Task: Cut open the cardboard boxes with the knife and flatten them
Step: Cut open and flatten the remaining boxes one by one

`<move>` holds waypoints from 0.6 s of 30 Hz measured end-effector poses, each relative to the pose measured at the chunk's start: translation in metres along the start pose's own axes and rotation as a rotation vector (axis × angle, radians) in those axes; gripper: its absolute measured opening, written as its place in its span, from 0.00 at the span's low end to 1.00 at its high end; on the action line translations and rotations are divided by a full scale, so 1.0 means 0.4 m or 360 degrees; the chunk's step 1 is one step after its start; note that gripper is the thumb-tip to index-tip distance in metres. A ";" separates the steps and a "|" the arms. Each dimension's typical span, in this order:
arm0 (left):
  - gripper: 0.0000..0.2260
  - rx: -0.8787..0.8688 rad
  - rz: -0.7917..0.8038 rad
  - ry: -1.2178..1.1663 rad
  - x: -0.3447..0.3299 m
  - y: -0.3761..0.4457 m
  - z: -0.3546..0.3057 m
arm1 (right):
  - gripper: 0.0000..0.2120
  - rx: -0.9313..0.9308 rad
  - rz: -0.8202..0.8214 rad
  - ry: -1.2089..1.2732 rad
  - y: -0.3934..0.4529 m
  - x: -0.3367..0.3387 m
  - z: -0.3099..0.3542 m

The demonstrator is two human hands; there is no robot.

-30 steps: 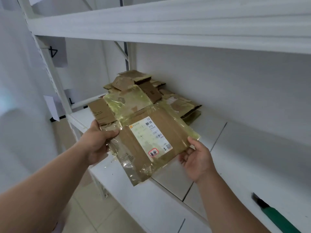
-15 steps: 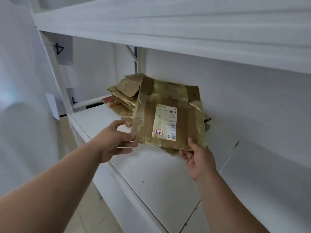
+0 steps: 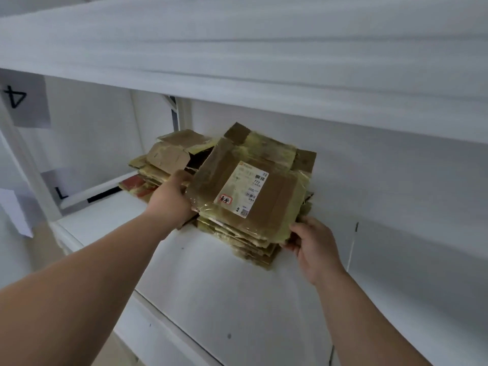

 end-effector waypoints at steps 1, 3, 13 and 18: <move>0.13 -0.0038 0.0004 0.0094 -0.004 0.020 -0.006 | 0.07 0.0079 -0.0021 -0.0097 0.005 -0.010 0.006; 0.16 -0.0132 0.0058 0.0376 -0.022 0.053 -0.014 | 0.14 0.0159 -0.0083 -0.0350 0.016 -0.022 0.002; 0.27 -0.0451 0.0289 0.1544 -0.118 0.083 0.060 | 0.18 0.0406 0.0153 -0.2431 0.020 -0.097 -0.002; 0.29 -0.0634 0.0547 0.1568 -0.162 0.067 0.067 | 0.35 0.0411 0.0573 -0.2527 0.007 -0.138 -0.036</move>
Point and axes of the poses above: each hand's wrist, its own y-axis towards the middle knuckle, its own x-axis out of the back of the hand, z = x × y, the point moved 4 cm from there along y, towards the middle knuckle, and after that the axes turned 10 degrees about x, right-handed, at the moved point
